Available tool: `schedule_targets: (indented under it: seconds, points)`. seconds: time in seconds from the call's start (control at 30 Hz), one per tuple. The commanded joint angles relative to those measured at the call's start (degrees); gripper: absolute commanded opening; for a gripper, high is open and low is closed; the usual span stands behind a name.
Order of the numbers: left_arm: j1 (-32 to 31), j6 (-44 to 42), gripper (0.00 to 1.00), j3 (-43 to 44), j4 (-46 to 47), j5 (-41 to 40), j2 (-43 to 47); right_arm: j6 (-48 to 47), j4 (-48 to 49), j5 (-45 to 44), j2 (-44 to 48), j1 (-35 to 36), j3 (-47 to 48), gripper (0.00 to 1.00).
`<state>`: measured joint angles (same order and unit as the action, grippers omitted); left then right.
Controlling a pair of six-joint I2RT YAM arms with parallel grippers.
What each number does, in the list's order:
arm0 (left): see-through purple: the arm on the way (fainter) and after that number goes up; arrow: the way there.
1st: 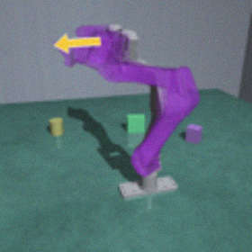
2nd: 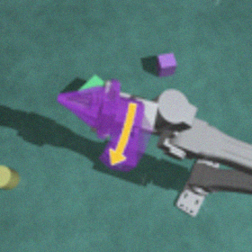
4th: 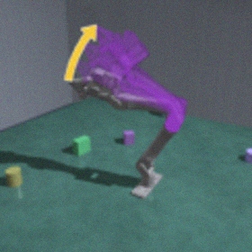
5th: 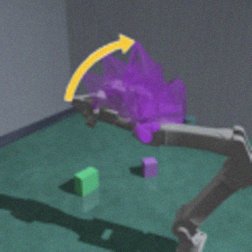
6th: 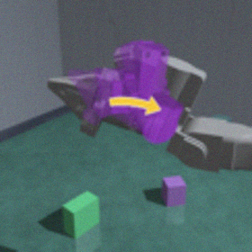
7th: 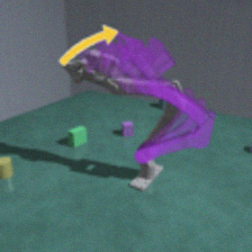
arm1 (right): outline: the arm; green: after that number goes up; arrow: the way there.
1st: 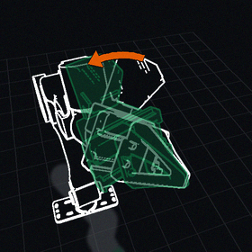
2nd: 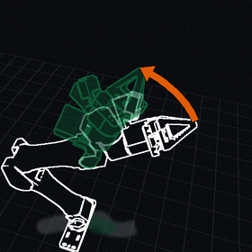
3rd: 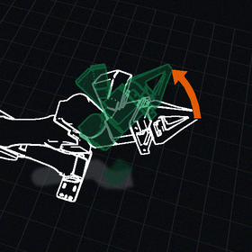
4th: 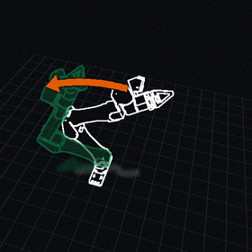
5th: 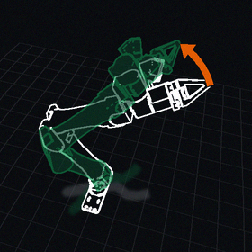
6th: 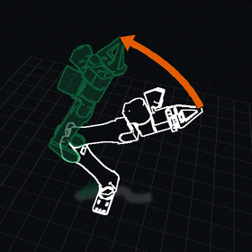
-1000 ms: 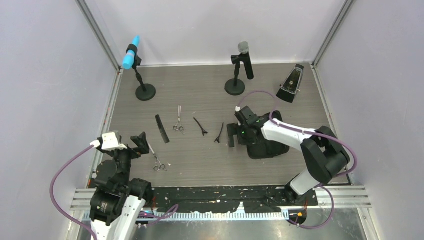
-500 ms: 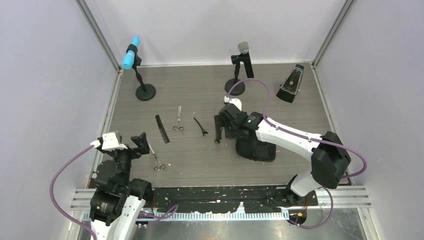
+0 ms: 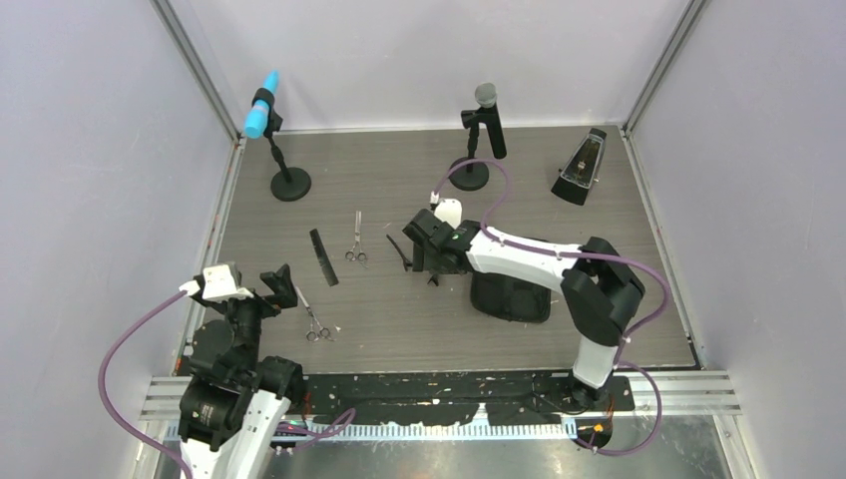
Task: Sort the hair-cutting tools
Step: Pick up the haircut tool at the center of the board.
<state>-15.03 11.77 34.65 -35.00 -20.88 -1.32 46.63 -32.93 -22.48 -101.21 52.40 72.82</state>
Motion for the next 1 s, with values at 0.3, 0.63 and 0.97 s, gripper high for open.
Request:
schedule_targets:
  seconds: [0.3,0.63,0.97]
  points:
    - [-1.57,-0.25,1.00,-0.03,0.64,-1.04,2.53,5.68,1.11,-2.28,-9.05,0.16,4.67,0.49]
    - [-1.76,-0.52,0.99,0.05,0.46,0.98,0.14,4.10,2.33,-1.48,-8.16,0.11,2.24,0.11]
    - [-1.76,4.26,1.00,2.52,-0.94,10.43,-7.83,-1.53,3.48,5.11,13.15,0.51,-8.22,0.05]
